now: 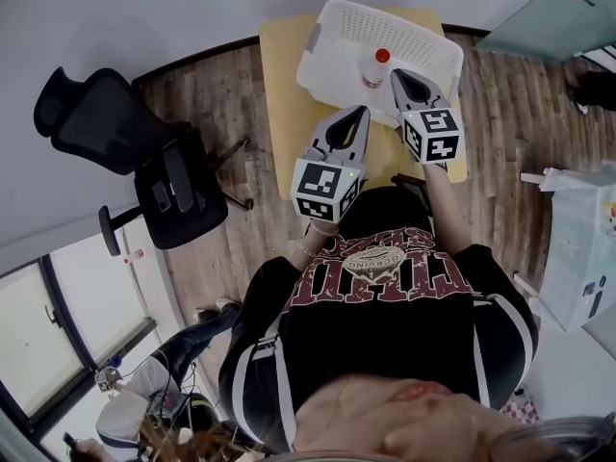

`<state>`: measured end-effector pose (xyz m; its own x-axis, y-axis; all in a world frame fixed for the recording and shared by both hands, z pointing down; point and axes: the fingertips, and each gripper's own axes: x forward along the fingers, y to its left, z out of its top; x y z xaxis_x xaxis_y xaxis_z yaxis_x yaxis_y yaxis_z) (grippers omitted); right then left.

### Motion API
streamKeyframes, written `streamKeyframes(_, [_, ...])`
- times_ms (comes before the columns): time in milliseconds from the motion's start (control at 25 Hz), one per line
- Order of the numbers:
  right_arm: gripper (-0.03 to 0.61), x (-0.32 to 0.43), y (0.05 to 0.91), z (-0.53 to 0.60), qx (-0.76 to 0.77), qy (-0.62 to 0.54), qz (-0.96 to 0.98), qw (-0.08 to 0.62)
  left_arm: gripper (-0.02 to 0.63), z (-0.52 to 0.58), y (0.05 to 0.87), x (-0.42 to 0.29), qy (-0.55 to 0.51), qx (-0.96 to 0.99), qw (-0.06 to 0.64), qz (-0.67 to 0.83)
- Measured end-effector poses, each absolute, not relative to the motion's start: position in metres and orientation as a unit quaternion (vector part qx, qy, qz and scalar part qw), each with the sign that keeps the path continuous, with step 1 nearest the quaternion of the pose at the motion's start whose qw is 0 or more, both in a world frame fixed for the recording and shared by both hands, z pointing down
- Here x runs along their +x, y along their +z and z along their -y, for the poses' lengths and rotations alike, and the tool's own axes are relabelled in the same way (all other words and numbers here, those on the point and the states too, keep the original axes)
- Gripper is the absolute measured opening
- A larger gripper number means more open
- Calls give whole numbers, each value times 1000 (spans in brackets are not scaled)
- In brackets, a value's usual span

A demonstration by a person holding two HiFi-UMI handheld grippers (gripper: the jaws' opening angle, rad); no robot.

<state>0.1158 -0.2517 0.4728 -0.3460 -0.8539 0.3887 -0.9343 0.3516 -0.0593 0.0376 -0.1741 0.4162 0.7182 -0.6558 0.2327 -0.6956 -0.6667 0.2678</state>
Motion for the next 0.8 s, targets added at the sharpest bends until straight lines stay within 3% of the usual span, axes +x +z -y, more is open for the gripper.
streamKeyframes(800, [18,109,497,288,519,145,822,184,48,182,416,18,50,893,175,412])
